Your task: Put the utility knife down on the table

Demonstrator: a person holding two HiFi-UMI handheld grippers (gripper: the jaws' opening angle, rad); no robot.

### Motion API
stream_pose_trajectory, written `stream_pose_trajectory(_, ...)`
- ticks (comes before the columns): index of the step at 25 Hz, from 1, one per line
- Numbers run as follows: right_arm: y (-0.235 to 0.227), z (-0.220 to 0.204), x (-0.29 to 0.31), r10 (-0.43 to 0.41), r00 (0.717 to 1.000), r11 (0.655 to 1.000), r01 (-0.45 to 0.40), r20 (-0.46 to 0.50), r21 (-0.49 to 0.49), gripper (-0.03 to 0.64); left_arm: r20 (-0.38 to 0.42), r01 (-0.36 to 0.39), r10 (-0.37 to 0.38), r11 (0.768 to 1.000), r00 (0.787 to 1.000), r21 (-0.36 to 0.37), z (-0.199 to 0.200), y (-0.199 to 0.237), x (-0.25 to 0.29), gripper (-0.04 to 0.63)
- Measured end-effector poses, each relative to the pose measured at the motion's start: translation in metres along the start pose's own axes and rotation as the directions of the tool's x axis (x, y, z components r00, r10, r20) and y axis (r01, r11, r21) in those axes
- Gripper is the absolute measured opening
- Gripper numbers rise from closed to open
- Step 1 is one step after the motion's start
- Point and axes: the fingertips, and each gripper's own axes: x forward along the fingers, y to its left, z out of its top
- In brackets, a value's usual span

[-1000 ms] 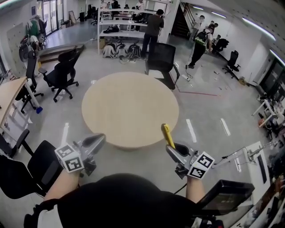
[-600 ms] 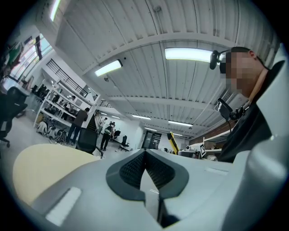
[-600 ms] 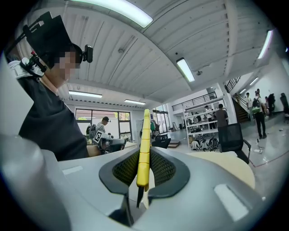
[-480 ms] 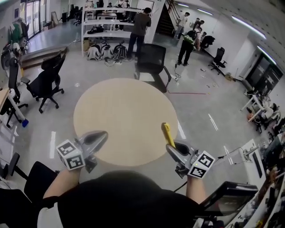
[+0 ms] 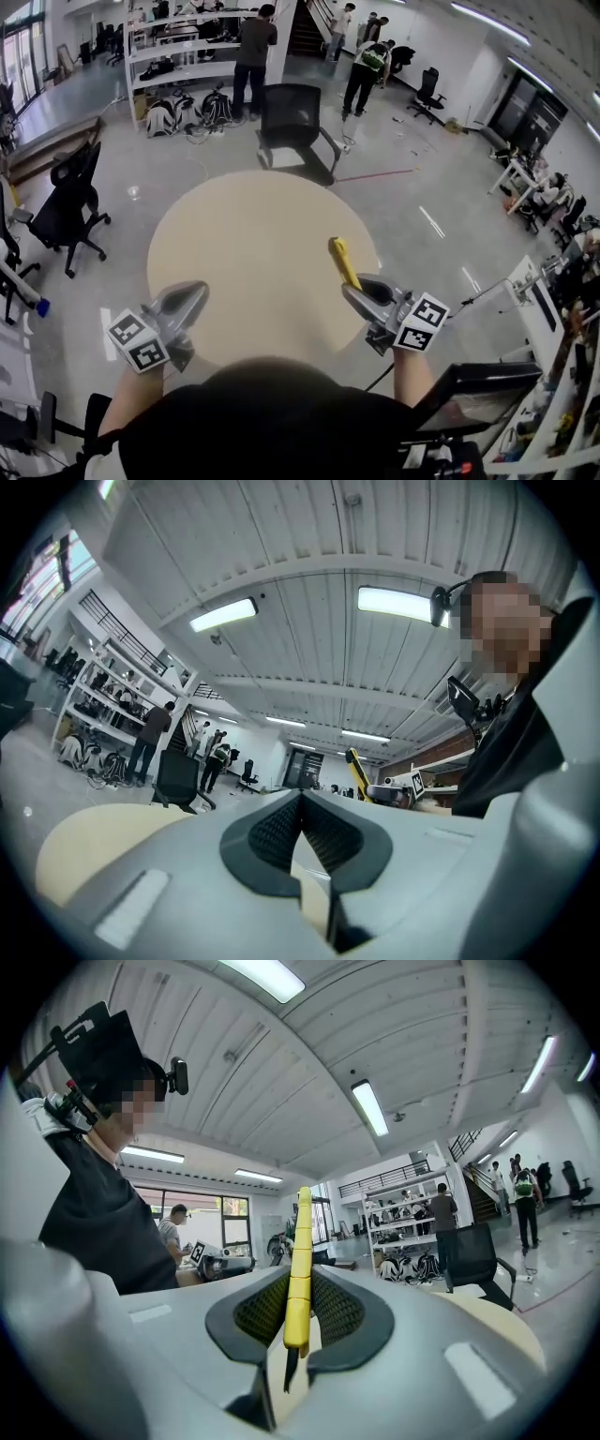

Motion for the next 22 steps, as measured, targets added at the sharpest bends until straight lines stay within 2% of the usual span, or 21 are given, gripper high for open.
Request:
stream_pose_trajectory(6, -0.027, 0.003, 0.033, 0.002, 1.000, 1.000, -0.002, -0.010, 0.001, 0.074, -0.002, -0.008, 0.008, 1.000, 1.000, -0.013, 0.000, 0.037, 0.010, -0.002)
stream_pose_trajectory(11, -0.056, -0.003, 0.035, 0.020, 1.000, 0.999, -0.019, -0.019, 0.038, 0.074, -0.032, -0.031, 0.030, 0.999, 0.999, -0.030, -0.011, 0.045, 0.032, -0.002)
stream_pose_trajectory(17, -0.118, -0.002, 0.031, 0.122, 0.992, 0.991, -0.120, -0.022, 0.055, 0.074, -0.029, -0.114, 0.114, 0.993, 0.993, -0.013, -0.016, 0.040, 0.084, -0.002)
stream_pose_trajectory(22, -0.181, 0.000, 0.025, 0.244, 0.969, 0.968, -0.242, -0.030, 0.066, 0.074, -0.026, -0.219, 0.219, 0.976, 0.975, -0.016, -0.026, 0.026, 0.132, -0.002)
